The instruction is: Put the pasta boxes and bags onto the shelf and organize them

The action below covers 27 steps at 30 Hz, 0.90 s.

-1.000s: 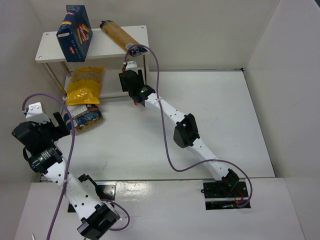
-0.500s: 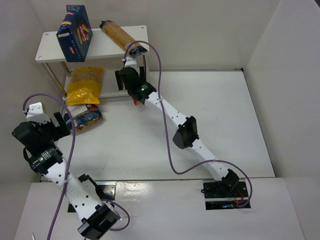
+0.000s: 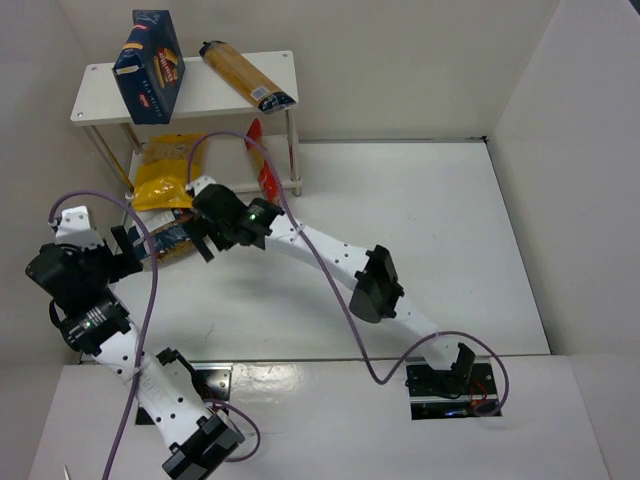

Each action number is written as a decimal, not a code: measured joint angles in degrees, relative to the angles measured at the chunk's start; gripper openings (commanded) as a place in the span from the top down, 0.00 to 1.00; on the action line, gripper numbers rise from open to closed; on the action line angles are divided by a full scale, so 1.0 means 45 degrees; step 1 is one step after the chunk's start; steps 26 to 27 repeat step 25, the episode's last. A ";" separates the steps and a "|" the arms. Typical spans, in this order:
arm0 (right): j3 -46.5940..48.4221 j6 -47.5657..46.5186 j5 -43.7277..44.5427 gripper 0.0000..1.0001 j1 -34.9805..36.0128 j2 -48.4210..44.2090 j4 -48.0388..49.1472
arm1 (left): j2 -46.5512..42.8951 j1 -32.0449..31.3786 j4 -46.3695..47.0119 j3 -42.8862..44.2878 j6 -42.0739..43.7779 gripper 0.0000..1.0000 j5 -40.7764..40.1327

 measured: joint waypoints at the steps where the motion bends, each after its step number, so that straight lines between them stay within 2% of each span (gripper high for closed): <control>1: -0.1904 -0.0146 -0.0486 0.01 0.0291 -0.1049 0.0272 | -0.0010 0.0000 0.0005 0.0000 0.0000 0.00 0.0039; 2: -0.3016 -0.0243 -0.0758 0.01 0.0476 -0.1744 0.0355 | -0.0010 0.0000 0.0000 0.0000 0.0005 0.00 0.0063; 5: -0.8485 -0.0850 -0.1739 0.01 0.1117 -0.4896 0.1846 | 0.0053 0.0000 -0.0029 0.0000 0.0024 0.00 0.0136; 8: -1.2531 -0.1768 -0.1943 0.01 0.1404 -0.7587 0.2992 | 0.0146 0.0005 -0.0141 0.0005 0.0121 0.00 0.0272; 10: -1.4426 -0.2574 -0.1540 0.01 0.1384 -0.9136 0.3361 | 0.0170 0.0005 -0.0219 0.0000 0.0296 0.00 0.0418; 15: -1.7520 -0.4255 -0.0102 0.01 0.0651 -1.2104 0.4007 | 0.0136 0.0005 -0.0316 0.0000 0.0379 0.00 0.0709; 18: -1.9501 -0.4847 -0.0034 0.01 -0.0908 -1.3780 0.4007 | 0.0131 0.0005 -0.0325 0.0005 0.0408 0.00 0.0767; 25: -2.1609 -0.5090 -0.1467 0.01 -0.7339 -1.6621 0.4138 | 0.0262 0.0015 -0.0350 0.0005 0.0617 0.00 0.0918; 27: -2.1609 -0.5090 -0.1467 0.01 -0.7339 -1.6621 0.4138 | 0.0262 0.0015 -0.0350 0.0005 0.0617 0.00 0.0918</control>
